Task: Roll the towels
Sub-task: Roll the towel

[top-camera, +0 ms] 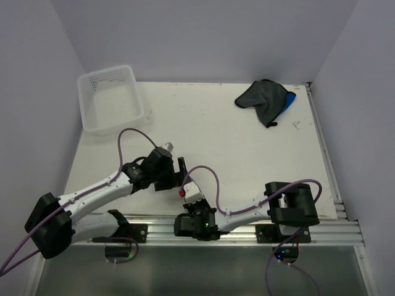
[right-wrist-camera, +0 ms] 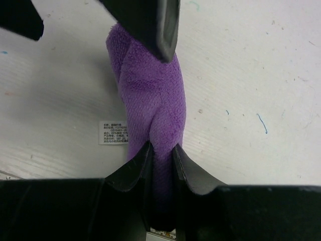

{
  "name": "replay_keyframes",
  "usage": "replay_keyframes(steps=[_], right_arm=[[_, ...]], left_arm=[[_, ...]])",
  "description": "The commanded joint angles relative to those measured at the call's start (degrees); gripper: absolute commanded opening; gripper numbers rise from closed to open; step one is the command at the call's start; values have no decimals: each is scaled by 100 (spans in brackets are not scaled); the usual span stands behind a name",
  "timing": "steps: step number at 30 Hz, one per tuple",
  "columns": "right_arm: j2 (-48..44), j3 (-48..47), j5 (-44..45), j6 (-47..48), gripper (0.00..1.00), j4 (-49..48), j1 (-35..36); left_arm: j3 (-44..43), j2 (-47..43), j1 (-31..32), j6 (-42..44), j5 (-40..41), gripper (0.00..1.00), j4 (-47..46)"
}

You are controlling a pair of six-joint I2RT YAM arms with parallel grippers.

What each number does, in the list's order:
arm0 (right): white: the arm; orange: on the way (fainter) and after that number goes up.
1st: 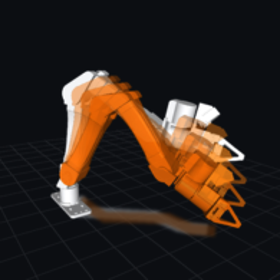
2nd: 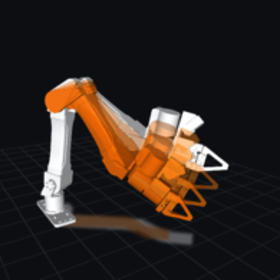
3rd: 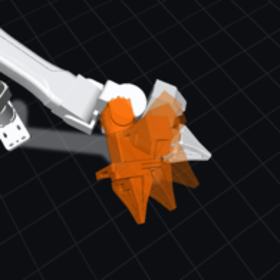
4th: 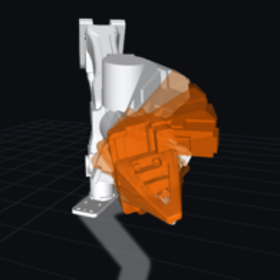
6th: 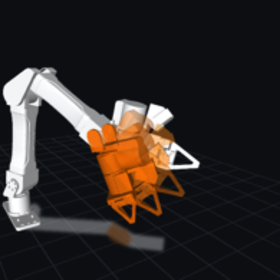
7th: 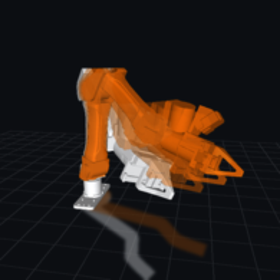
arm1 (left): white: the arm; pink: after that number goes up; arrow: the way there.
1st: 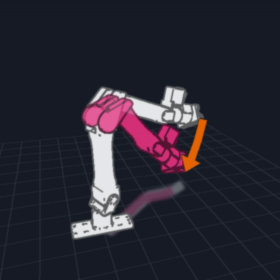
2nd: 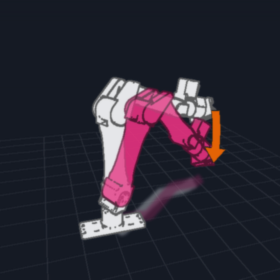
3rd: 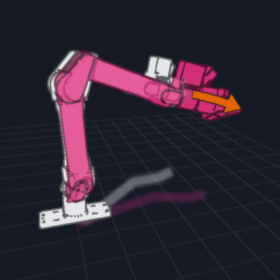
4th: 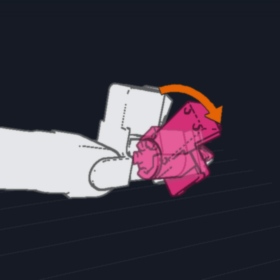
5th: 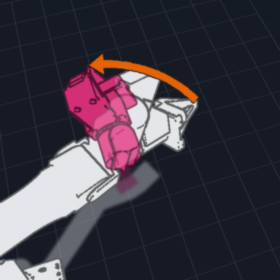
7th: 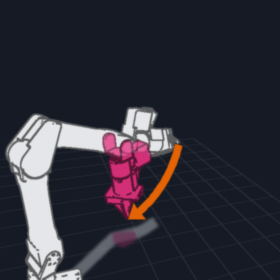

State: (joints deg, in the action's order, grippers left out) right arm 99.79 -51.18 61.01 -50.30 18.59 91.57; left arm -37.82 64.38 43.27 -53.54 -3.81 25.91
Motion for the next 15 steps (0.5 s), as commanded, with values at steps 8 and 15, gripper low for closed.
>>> replay_keyframes(steps=[8, 15], right_arm=[[243, -340, 640, -682, 0, 435, 115], [287, -446, 868, -1068, 0, 751, 238]], left_arm=[[329, 215, 322, -1018, -67, 100, -674], [30, 1286, 727, -1194, 118, 98, -1193]])
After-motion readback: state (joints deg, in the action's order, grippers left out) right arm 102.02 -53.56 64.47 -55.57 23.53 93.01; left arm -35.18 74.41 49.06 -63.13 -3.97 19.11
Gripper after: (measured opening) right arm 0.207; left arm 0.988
